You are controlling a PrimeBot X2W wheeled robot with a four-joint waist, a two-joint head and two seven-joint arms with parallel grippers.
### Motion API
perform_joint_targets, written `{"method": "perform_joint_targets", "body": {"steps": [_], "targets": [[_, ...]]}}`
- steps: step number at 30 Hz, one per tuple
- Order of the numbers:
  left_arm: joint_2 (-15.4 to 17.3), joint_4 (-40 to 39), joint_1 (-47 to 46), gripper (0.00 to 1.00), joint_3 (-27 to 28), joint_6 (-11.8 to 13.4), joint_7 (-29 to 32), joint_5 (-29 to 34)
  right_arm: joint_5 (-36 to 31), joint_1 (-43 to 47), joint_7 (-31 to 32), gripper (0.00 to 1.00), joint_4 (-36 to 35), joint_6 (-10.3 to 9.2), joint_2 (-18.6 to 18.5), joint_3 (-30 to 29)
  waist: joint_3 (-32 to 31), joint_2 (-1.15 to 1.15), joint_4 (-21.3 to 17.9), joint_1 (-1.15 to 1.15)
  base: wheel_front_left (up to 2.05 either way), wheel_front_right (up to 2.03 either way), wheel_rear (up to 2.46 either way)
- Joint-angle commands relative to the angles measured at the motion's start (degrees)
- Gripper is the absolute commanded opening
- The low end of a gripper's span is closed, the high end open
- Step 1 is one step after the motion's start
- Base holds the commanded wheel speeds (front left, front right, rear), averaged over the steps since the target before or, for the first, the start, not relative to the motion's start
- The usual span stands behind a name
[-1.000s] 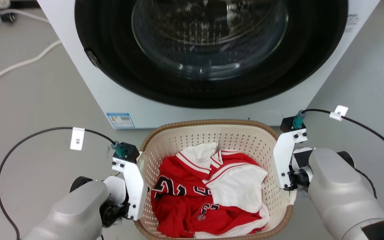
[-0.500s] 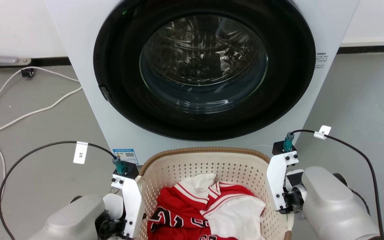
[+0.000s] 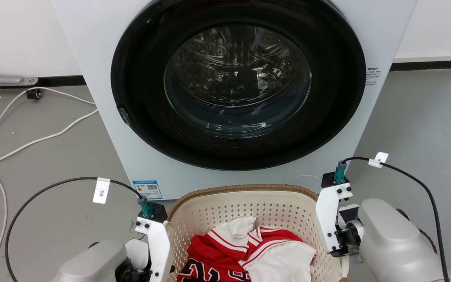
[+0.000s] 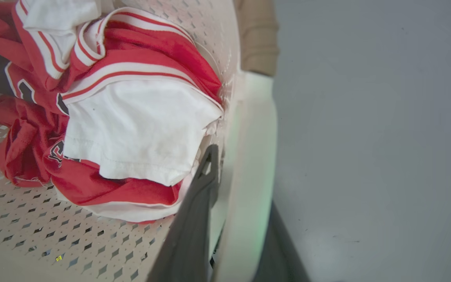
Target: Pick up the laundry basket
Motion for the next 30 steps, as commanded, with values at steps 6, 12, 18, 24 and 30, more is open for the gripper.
{"method": "perform_joint_targets", "body": {"steps": [6, 12, 18, 24, 30], "targets": [[0.47, 0.33, -0.25, 0.0, -0.26, -0.89, -0.07, 0.08, 1.24, -0.37, 0.6, 0.0, -0.68, -0.03, -2.84, 1.76, 0.19, -0.01, -0.05, 0.0, 0.0, 0.0, 0.0], [0.42, 0.55, -0.74, 0.0, -0.25, -0.89, -0.25, 0.17, 2.64, -0.46, 0.73, 0.0, -0.56, -0.03, -3.23, 2.72, 0.04, -0.01, -0.14, 0.0, 0.0, 0.0, 0.0], [0.21, 0.8, -1.08, 0.0, -0.25, -0.88, -0.51, 0.18, 3.46, -0.85, 0.68, 0.0, -0.17, -0.03, -3.46, 3.53, -0.02, -0.01, -0.17, 0.0, 0.0, 0.0, 0.0], [0.16, 1.02, -1.29, 0.0, -0.24, -0.88, -0.65, 0.39, 4.02, -1.26, 0.61, 0.0, 0.22, -0.03, -3.43, 4.09, 0.0, -0.01, -0.17, 0.0, 0.0, 0.0, 0.0], [0.09, 1.17, -1.16, 0.0, -0.25, -0.89, -0.38, 0.32, 4.65, -1.51, 0.41, 0.0, 0.58, -0.03, -3.52, 4.75, -0.06, -0.01, -0.14, 0.0, 0.0, 0.0, 0.0]]}}
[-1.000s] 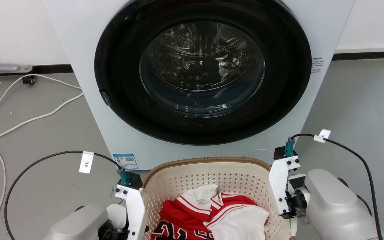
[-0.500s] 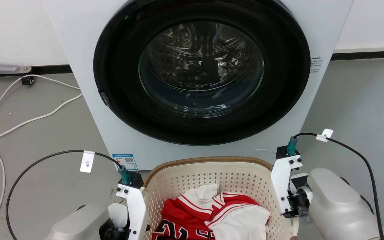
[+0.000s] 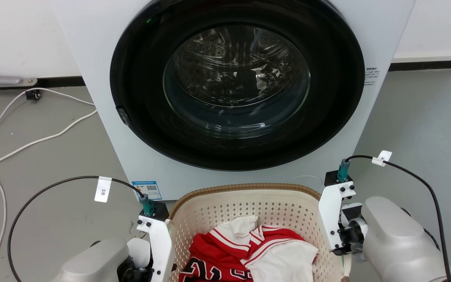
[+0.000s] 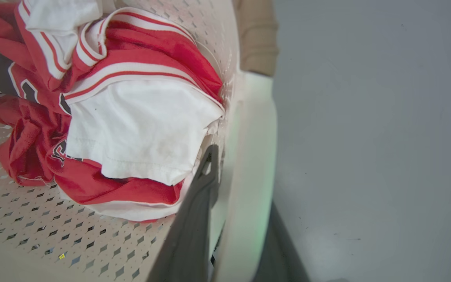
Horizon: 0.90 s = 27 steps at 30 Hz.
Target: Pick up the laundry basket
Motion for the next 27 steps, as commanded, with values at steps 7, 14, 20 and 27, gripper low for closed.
{"method": "perform_joint_targets", "body": {"steps": [7, 14, 20, 27], "targets": [[1.37, 0.25, -1.05, 0.0, -0.15, -0.88, -0.09, 1.0, 0.28, -1.01, -0.42, 0.0, 1.03, -0.02, -2.03, 1.16, -0.05, 0.0, 0.06, 0.0, 0.0, 0.0, 0.0], [1.63, 0.19, -1.13, 0.0, -0.14, -0.88, 0.08, 1.03, 0.88, -1.39, -0.65, 0.0, 1.52, -0.02, -1.98, 1.62, -0.06, 0.0, 0.03, 0.0, 0.0, 0.0, 0.0], [1.45, 0.21, -0.97, 0.0, -0.15, -0.88, -0.04, 0.79, 1.52, -1.48, -0.99, 0.0, 1.88, -0.02, -2.06, 1.95, -0.19, 0.0, -0.01, 0.0, 0.0, 0.0, 0.0], [1.37, 0.3, -1.19, 0.0, -0.15, -0.88, -0.08, 0.88, 1.87, -1.91, -1.3, 0.0, 2.34, -0.02, -2.27, 2.38, -0.28, 0.0, 0.05, 0.0, 0.0, 0.0, 0.0]]}}
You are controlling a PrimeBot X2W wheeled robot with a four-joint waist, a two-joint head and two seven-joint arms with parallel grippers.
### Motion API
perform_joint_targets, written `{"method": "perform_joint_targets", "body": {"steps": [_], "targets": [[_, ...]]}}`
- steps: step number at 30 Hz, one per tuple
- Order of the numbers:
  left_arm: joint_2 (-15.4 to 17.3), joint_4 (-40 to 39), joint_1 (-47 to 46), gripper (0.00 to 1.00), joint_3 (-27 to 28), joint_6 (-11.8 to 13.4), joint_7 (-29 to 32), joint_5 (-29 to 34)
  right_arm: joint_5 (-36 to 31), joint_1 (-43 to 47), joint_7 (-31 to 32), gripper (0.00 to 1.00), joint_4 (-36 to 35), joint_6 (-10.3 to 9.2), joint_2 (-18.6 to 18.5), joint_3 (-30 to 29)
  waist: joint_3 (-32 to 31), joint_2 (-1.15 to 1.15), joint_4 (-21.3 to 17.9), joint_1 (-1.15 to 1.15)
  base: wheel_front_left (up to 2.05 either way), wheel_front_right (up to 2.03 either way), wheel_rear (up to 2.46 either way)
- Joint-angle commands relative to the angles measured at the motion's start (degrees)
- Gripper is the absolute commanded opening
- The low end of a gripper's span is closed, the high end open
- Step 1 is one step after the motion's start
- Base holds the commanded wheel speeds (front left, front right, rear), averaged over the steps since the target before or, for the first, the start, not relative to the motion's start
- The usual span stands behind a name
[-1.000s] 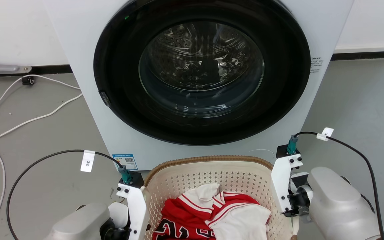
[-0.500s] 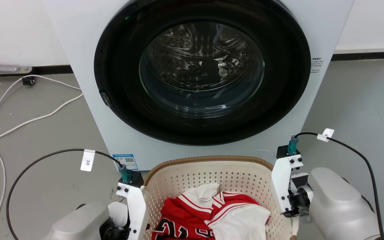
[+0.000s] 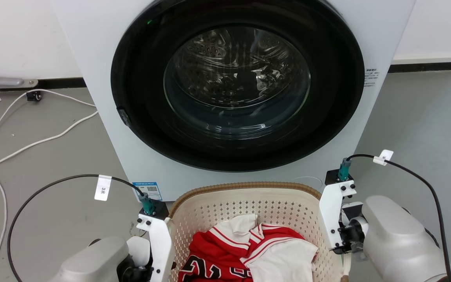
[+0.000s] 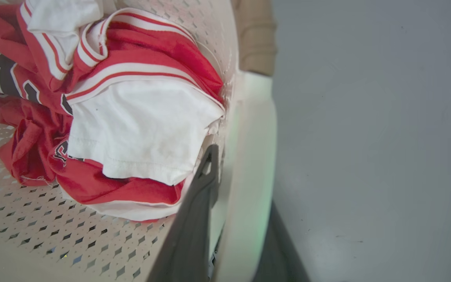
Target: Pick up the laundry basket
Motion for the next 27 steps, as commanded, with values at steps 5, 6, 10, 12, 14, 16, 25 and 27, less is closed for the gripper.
{"method": "perform_joint_targets", "body": {"steps": [5, 6, 10, 12, 14, 16, 25, 27], "targets": [[1.31, 0.39, -0.82, 0.0, -0.16, -0.88, -0.09, 0.54, -0.17, -0.92, -0.17, 0.0, 0.83, -0.02, -2.15, 0.78, -0.06, 0.0, 0.06, 0.0, 0.0, 0.0, 0.0], [1.29, 0.36, -0.8, 0.0, -0.16, -0.87, -0.03, 0.57, -0.15, -0.91, -0.17, 0.0, 0.87, -0.02, -2.15, 0.87, -0.07, 0.0, 0.09, 0.0, 0.0, 0.0, 0.0], [1.28, 0.43, -0.68, 0.0, -0.15, -0.87, -0.29, 0.39, 0.27, -1.18, -0.34, 0.0, 1.07, -0.02, -2.51, 1.3, -0.17, 0.0, 0.1, 0.0, 0.0, 0.0, 0.0], [1.25, 0.52, -0.64, 0.0, -0.16, -0.87, -0.25, 0.47, 0.31, -1.22, -0.41, 0.0, 1.14, -0.02, -2.5, 1.41, -0.18, 0.0, 0.08, 0.0, 0.0, 0.0, 0.0], [1.2, 0.59, -0.66, 0.0, -0.16, -0.87, -0.26, 0.5, 0.51, -1.3, -0.39, 0.0, 1.16, -0.02, -2.51, 1.55, -0.18, 0.0, 0.06, 0.0, 0.0, 0.0, 0.0], [1.18, 0.68, -0.66, 0.0, -0.16, -0.87, -0.31, 0.5, 0.7, -1.33, -0.35, 0.0, 1.21, -0.02, -2.49, 1.73, -0.2, 0.0, 0.03, 0.0, 0.0, 0.0, 0.0], [1.23, 1.04, -0.28, 0.0, -0.15, -0.86, -0.53, 0.46, 1.25, -1.11, -0.38, 0.0, 1.44, -0.02, -2.92, 2.4, -0.5, 0.0, 0.02, 0.0, 0.0, 0.0, 0.0], [1.27, 1.06, -0.17, 0.0, -0.15, -0.86, -0.54, 0.52, 1.38, -1.08, -0.41, 0.0, 1.49, -0.02, -2.98, 2.55, -0.57, 0.0, 0.03, 0.0, 0.0, 0.0, 0.0]]}}
